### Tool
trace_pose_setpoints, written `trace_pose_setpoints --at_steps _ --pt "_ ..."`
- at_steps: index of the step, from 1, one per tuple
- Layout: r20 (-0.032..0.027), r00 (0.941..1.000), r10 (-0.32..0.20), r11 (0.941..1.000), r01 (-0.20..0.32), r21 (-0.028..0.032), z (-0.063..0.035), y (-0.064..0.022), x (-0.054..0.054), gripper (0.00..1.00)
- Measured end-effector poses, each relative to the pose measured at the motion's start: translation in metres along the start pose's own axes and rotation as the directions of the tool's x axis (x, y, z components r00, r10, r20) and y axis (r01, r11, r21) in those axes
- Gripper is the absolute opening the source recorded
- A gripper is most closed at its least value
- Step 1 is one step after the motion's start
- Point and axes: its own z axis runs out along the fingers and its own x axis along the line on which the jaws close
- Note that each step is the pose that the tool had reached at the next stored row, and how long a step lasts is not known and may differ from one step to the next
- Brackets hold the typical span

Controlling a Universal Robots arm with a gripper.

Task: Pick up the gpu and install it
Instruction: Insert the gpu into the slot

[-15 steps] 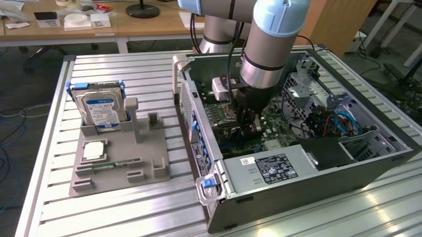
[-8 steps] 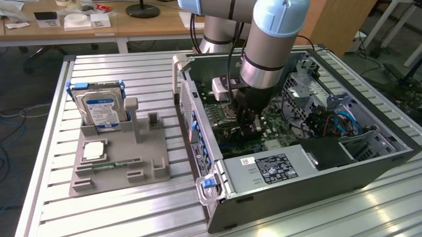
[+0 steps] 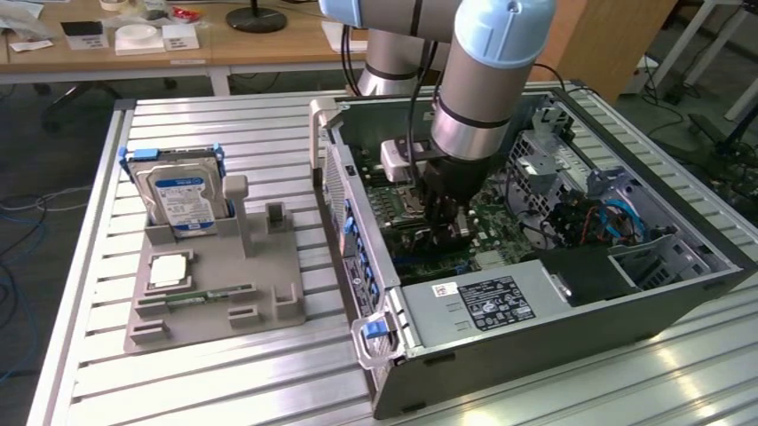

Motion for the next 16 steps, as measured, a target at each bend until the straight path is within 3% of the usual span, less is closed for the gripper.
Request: trace_pose_setpoints --at_steps 16 --pt "0.0002 1.0000 0.000 1.0000 0.000 0.0002 0.0008 0.0010 0.0000 0.27"
